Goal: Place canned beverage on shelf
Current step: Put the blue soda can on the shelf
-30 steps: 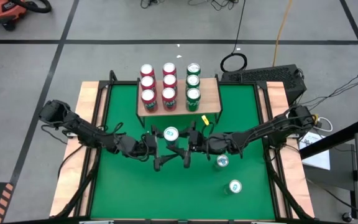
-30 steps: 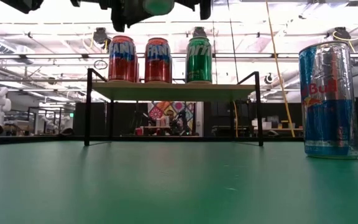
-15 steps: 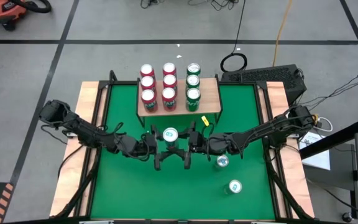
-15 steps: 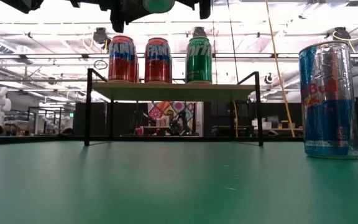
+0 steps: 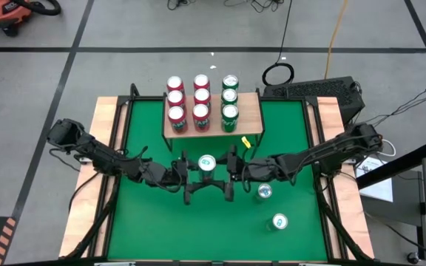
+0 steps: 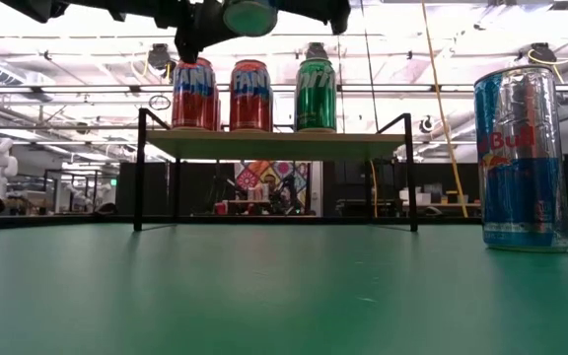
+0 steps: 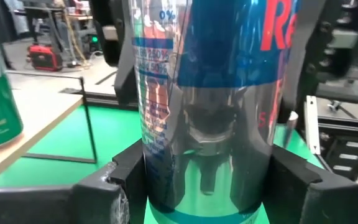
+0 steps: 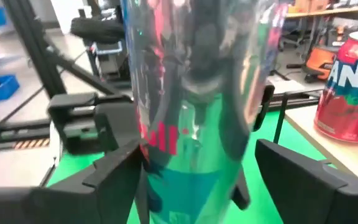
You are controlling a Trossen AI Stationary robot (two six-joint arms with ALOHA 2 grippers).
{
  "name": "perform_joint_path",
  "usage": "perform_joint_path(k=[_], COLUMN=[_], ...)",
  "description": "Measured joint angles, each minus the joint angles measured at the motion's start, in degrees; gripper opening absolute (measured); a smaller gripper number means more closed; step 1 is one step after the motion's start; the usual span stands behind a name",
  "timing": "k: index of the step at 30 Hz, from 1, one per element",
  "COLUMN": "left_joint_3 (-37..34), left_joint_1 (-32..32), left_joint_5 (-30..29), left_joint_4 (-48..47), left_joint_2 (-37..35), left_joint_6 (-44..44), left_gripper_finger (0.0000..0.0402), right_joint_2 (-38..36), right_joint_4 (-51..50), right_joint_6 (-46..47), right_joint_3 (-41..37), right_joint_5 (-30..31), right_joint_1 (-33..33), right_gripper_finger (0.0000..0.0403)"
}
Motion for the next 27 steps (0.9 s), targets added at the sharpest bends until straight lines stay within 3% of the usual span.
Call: perform_joint_path(k=[6, 11, 27], left_joint_3=[0.02, 0.02, 0.02], left_joint_1=[-0.15, -0.08, 0.66], left_joint_5=[2.94, 2.94, 2.88], left_joint_4=[0.85, 0.55, 0.99], left_joint_2=[1.25, 2.02, 3.07], left_joint_6=[0.29, 0.47, 1.11], left_gripper_finger=[0.0224, 0.0224, 0.0224], right_joint_2=[-4.8, -7.29, -6.6], right_joint_4=[-2.36, -1.78, 1.57], right_joint_6=[-0.96, -2.09, -2.32], right_joint_3=[-0.11, -0.11, -0.11], right_joint_5=[-5.16, -5.19, -8.19], right_joint_1=[-0.23, -0.26, -1.01], right_gripper_finger=[0.0309, 0.0309, 0.0309])
